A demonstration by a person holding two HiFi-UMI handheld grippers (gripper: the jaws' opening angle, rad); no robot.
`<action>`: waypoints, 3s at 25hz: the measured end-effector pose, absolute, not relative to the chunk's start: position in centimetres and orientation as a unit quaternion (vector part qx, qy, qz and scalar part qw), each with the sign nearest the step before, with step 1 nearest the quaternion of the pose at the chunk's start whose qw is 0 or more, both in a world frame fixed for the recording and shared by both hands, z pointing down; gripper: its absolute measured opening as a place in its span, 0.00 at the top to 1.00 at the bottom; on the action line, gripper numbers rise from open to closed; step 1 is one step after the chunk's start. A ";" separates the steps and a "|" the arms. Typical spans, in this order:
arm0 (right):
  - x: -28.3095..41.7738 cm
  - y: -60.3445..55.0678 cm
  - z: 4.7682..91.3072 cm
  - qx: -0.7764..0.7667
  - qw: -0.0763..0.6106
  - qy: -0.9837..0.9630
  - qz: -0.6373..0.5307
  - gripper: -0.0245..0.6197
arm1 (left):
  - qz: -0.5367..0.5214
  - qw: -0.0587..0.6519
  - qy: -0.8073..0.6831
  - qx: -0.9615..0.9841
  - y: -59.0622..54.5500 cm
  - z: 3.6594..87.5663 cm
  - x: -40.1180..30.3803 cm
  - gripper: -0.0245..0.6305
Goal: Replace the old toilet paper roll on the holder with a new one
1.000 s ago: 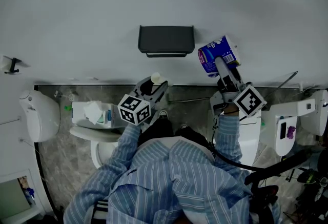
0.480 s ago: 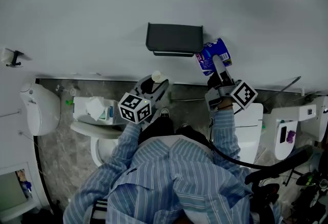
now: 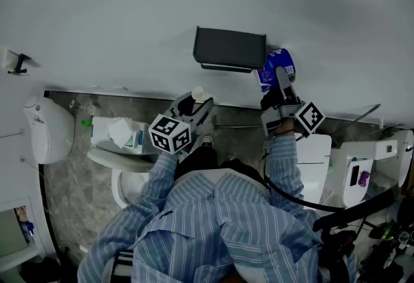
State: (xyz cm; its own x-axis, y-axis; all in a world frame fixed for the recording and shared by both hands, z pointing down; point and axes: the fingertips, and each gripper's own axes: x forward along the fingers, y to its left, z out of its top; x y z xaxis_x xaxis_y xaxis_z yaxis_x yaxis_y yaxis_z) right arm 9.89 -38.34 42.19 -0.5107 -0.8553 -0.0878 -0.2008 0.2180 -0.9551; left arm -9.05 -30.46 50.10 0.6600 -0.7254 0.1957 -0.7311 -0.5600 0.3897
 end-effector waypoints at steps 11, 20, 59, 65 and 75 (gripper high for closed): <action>5.7 -38.2 43.2 -0.319 0.317 0.708 -0.545 0.28 | 0.001 0.229 -0.411 0.882 -30.9 50.6 -9.3 0.68; 0.9 -37.1 43.7 -0.276 0.270 0.737 -0.555 0.30 | -0.001 0.234 -0.419 0.877 -31.0 50.9 -10.4 0.68; -1.7 -32.0 45.6 -0.189 0.207 0.747 -0.603 0.32 | 0.002 0.226 -0.475 0.851 -26.0 50.1 -9.4 0.68; 0.1 -29.3 45.4 -0.178 0.195 0.757 -0.598 0.32 | -0.001 0.225 -0.478 0.849 -23.6 49.8 -7.7 0.68; 2.5 -22.9 45.8 -0.194 0.085 0.828 -0.520 0.40 | 0.002 0.231 -0.491 0.840 -18.6 50.1 -4.3 0.68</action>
State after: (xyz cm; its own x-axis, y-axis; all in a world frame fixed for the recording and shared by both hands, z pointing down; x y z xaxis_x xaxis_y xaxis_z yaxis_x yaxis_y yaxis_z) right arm 2.51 -22.89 45.79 -0.9103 -0.4095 0.0607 -0.2328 0.3849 -0.8931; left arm -4.30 -18.61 50.14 0.5172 -0.8243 0.2304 -0.8262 -0.4105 0.3859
